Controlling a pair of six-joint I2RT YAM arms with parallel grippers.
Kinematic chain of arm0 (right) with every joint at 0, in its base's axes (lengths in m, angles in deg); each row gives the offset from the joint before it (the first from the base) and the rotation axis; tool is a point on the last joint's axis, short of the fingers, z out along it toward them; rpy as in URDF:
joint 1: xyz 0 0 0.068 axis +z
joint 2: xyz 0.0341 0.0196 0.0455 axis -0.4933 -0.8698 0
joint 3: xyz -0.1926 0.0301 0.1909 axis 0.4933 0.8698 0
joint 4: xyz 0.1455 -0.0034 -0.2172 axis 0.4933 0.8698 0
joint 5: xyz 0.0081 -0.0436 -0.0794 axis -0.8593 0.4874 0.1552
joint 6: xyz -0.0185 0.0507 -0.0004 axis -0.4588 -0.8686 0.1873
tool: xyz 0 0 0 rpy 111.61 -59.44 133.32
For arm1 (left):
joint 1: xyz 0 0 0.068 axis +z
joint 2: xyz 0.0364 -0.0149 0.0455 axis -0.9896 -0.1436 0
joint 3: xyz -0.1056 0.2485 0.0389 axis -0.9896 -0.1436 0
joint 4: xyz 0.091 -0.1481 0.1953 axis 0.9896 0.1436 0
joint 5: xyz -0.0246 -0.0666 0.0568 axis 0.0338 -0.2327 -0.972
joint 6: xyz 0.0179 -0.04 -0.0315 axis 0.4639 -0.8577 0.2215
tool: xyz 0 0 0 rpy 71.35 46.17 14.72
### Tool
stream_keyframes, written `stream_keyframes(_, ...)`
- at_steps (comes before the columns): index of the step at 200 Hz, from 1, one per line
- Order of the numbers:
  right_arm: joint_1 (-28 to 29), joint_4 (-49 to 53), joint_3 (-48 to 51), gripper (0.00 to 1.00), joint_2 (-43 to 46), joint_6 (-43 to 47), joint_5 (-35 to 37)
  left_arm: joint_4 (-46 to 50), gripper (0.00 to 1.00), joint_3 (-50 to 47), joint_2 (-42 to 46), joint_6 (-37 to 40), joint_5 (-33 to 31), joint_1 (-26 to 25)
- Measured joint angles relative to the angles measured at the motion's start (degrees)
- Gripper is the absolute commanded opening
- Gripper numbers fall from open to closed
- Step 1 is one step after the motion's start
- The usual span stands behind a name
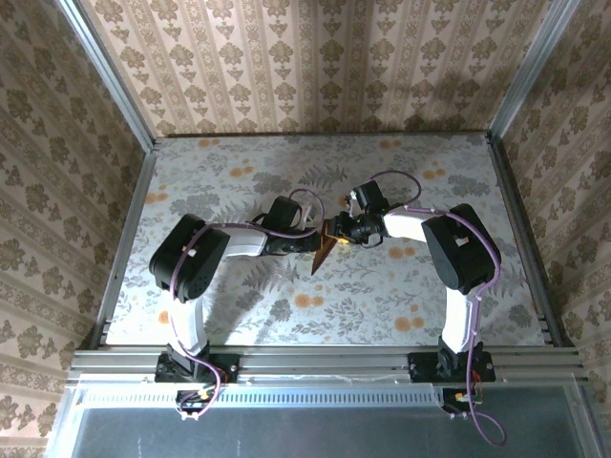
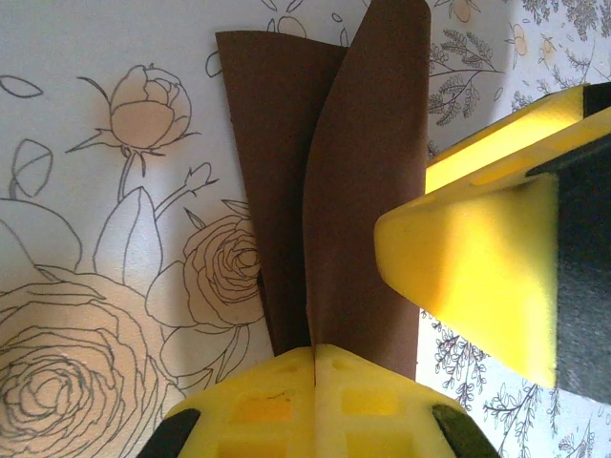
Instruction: Fold a paper plane with a square sheet of paper (fold left side to right side)
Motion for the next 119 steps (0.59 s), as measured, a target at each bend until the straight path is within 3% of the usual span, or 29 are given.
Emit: stream_keyframes(119,-1.1,-5.8,3.2,0.38,0.9,-3.5,-2.8,-1.7,0.0,-0.9,-0.2,0.0,0.0,0.0)
